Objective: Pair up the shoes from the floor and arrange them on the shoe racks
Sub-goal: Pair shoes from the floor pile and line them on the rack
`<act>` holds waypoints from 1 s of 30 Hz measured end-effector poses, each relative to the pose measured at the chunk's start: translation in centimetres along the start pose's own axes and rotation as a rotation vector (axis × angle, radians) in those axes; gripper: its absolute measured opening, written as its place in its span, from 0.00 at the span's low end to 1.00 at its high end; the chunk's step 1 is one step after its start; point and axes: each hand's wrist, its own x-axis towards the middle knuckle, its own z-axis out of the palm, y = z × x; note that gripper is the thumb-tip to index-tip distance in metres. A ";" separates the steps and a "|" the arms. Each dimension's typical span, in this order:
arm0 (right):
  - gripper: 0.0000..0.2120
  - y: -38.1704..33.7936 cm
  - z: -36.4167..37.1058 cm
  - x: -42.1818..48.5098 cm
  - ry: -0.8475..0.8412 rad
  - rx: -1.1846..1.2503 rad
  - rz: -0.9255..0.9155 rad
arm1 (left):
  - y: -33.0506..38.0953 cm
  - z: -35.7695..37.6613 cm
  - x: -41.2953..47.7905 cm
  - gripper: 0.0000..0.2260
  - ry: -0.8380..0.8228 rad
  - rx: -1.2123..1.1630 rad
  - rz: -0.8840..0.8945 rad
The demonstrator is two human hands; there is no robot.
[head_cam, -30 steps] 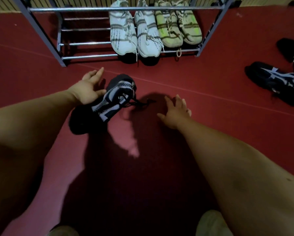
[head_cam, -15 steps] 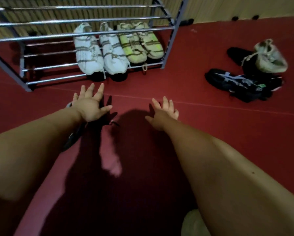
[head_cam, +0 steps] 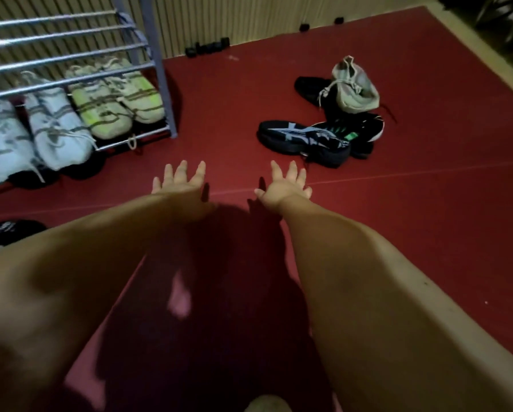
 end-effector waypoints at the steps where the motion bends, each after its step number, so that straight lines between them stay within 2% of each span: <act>1: 0.37 0.8 -0.4 0.8 -0.003 0.019 0.005 | 1.2 0.2 0.7 0.40 -0.010 0.041 0.017; 8: 0.37 4.2 -3.5 6.1 -0.036 0.129 0.077 | 8.6 -1.8 5.4 0.39 -0.065 0.139 0.074; 13: 0.37 5.6 -9.1 6.8 0.011 0.082 0.060 | 13.8 -8.4 7.0 0.38 -0.046 0.246 0.109; 16: 0.36 6.5 -13.7 7.2 0.008 0.120 0.138 | 15.6 -12.5 7.4 0.37 -0.033 0.218 0.111; 21: 0.38 6.5 -19.4 9.3 0.037 0.014 0.094 | 17.2 -17.5 9.6 0.38 -0.028 0.191 0.110; 26: 0.40 7.7 -20.1 14.0 0.074 0.004 0.192 | 19.5 -16.9 15.7 0.40 -0.023 0.082 0.036; 30: 0.42 9.3 -20.3 18.9 0.047 -0.033 0.270 | 20.6 -14.7 21.5 0.40 -0.064 0.004 0.048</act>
